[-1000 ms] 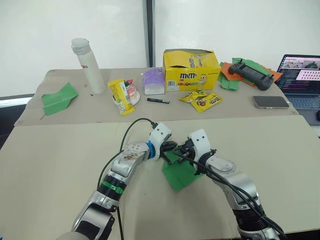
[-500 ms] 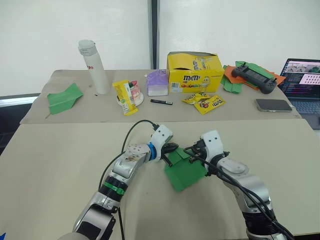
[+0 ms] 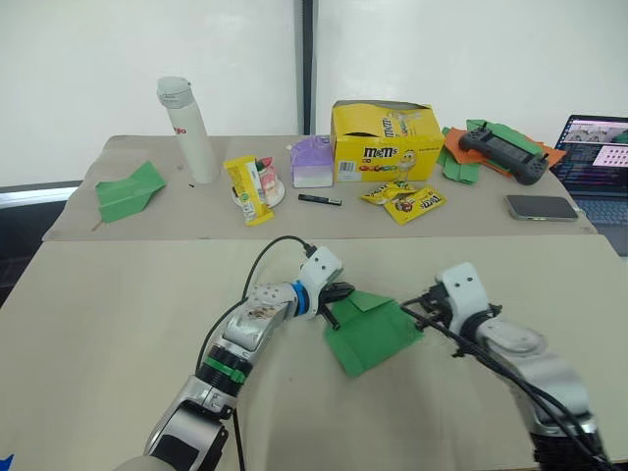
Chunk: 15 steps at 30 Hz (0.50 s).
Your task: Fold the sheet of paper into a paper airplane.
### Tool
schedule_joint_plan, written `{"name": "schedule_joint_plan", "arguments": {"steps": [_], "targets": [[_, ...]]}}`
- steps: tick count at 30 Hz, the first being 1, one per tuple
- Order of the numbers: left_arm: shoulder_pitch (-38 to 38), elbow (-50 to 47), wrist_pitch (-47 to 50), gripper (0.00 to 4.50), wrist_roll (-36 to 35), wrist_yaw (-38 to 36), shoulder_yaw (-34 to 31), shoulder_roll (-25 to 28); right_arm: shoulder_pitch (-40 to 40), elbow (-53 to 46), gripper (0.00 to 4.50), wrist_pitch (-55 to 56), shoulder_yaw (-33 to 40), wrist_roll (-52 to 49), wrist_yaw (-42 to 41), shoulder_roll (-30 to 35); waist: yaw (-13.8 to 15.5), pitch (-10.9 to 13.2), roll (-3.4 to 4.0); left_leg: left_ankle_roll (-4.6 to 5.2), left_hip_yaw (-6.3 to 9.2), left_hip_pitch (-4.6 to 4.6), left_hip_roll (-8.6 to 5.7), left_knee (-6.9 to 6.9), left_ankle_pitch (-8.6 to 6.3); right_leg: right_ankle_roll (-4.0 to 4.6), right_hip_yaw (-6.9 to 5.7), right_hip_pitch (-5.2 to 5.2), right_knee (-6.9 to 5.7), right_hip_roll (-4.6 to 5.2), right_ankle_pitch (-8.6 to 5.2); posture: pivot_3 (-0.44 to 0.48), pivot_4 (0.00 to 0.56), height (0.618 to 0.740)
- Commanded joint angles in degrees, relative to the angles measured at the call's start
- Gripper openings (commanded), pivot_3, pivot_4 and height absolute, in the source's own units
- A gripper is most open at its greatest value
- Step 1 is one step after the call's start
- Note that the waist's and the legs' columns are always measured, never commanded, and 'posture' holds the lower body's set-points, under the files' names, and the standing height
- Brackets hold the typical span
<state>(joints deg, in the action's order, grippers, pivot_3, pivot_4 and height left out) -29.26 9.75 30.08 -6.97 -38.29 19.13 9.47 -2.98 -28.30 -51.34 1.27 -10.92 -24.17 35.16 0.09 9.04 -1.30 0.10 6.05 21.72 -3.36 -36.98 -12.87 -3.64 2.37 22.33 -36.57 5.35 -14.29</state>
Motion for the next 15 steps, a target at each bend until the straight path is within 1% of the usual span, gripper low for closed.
{"name": "schedule_joint_plan", "arguments": {"steps": [1,4,9,11,14,15], "targets": [[1.6,0.1,1.5,0.0,0.6,-0.9,1.3,0.4,2.8,-5.3,0.02,3.1,1.9,-1.6,-8.9,8.8,0.0,0.0,0.01,0.03,-0.03,0.02,0.0,0.0,-0.02,-0.05,-0.01,0.0,0.05,0.01,-0.03,0.0,0.15,0.74],[2.2,-0.9,2.0,0.0,0.4,-1.0,1.3,0.7,6.9,-8.8,0.02,5.7,2.4,-2.6,-15.5,16.3,0.0,0.0,0.02,0.07,-0.03,0.08,0.08,0.0,-0.04,-0.13,-0.06,-0.05,0.23,-0.04,-0.07,0.0,0.15,0.74],[2.5,-1.1,2.2,0.0,0.5,-1.1,1.5,0.4,9.4,-10.6,0.02,7.5,0.8,-1.8,-18.4,20.5,0.0,0.0,-0.01,0.09,-0.03,0.16,0.12,-0.01,-0.05,-0.25,-0.03,-0.07,0.4,-0.03,-0.07,0.0,0.15,0.74],[2.4,-1.2,2.3,0.0,0.5,-1.1,1.7,0.3,9.2,-10.3,0.02,8.1,0.0,-0.5,-17.5,20.3,0.2,0.0,-0.01,0.09,-0.03,0.18,0.1,-0.03,-0.05,-0.29,-0.03,-0.07,0.44,-0.01,-0.06,0.0,0.15,0.74],[2.5,-1.4,2.4,0.0,0.6,-1.2,1.9,0.2,8.0,-10.0,0.02,4.0,2.3,-3.5,-15.7,16.5,0.4,0.0,-0.03,0.09,0.01,0.21,0.12,-0.03,-0.05,-0.3,-0.03,-0.06,0.48,-0.02,-0.05,0.0,0.15,0.74],[2.6,-1.5,2.4,0.0,0.6,-1.2,2.0,0.2,7.6,-9.9,0.29,2.4,3.7,-5.1,-15.4,15.1,0.5,0.0,-0.03,0.09,0.01,0.21,0.12,-0.03,-0.06,-0.3,-0.03,-0.05,0.47,-0.02,-0.05,0.0,0.15,0.74]]}}
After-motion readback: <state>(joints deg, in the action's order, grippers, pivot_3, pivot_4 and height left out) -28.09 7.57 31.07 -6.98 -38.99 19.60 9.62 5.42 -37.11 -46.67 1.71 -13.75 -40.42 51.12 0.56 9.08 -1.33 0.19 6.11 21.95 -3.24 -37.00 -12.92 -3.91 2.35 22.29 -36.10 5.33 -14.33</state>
